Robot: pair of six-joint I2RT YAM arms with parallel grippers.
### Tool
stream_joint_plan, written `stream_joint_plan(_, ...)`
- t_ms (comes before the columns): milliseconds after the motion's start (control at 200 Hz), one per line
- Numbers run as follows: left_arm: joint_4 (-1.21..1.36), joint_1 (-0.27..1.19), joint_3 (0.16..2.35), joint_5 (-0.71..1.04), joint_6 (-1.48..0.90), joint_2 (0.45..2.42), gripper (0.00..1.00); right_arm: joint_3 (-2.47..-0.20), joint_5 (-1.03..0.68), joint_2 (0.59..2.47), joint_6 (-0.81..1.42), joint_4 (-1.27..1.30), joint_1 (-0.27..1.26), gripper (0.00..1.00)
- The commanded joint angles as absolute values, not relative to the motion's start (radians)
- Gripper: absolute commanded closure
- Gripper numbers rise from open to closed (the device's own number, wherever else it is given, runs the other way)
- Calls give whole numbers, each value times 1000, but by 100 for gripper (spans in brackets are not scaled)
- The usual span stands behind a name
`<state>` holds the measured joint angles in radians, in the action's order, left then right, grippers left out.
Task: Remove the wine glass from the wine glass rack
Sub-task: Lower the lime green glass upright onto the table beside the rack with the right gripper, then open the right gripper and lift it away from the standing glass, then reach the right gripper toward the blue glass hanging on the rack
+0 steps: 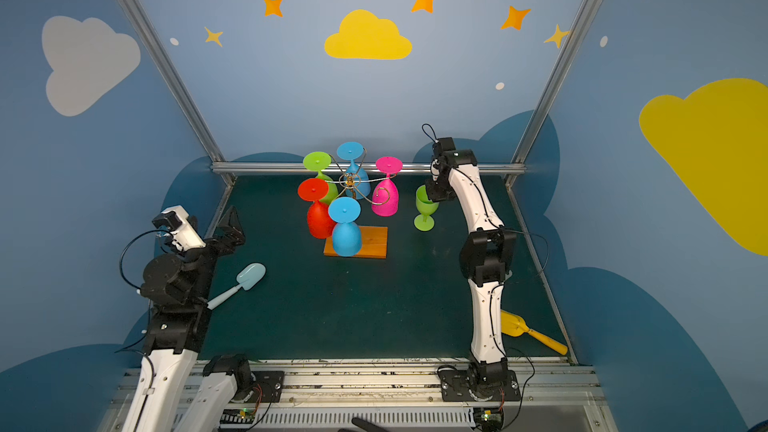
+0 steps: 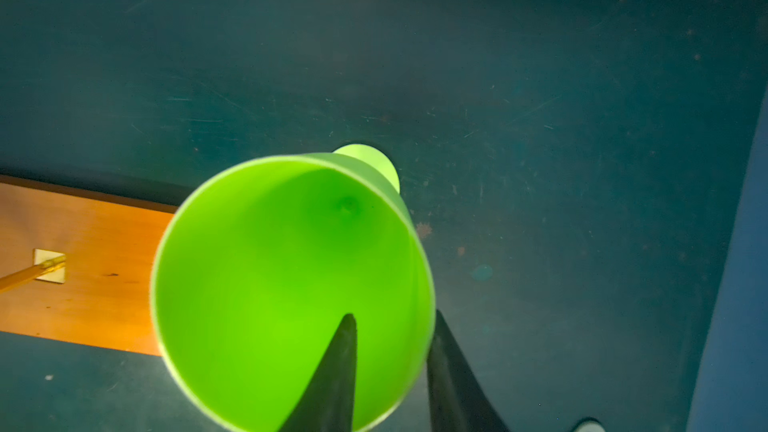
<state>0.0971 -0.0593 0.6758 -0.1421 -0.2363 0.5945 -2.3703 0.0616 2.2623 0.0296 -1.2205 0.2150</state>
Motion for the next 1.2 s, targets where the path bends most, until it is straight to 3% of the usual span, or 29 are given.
stream_joint_plan(0,100,-65,670,-138,-242,591,1,-2396,9,2212,60,-1209,188,64)
stream_joint_plan(265,101,-66,668,-137,-244,595,1,-2313,-173,2099,130,-1122,110,46)
stream_joint_plan(501,101,-67,667,-140,-243,594,1,-2188,-421,1949,285,-1021,33,46)
stream_joint_plan(826,101,-68,667,-135,-249,598,1,-1437,-561,1345,438,-410,43,41)
stream_joint_plan(1191,101,-72,666,-134,-256,599,1,-1077,-619,933,544,-312,142,38)
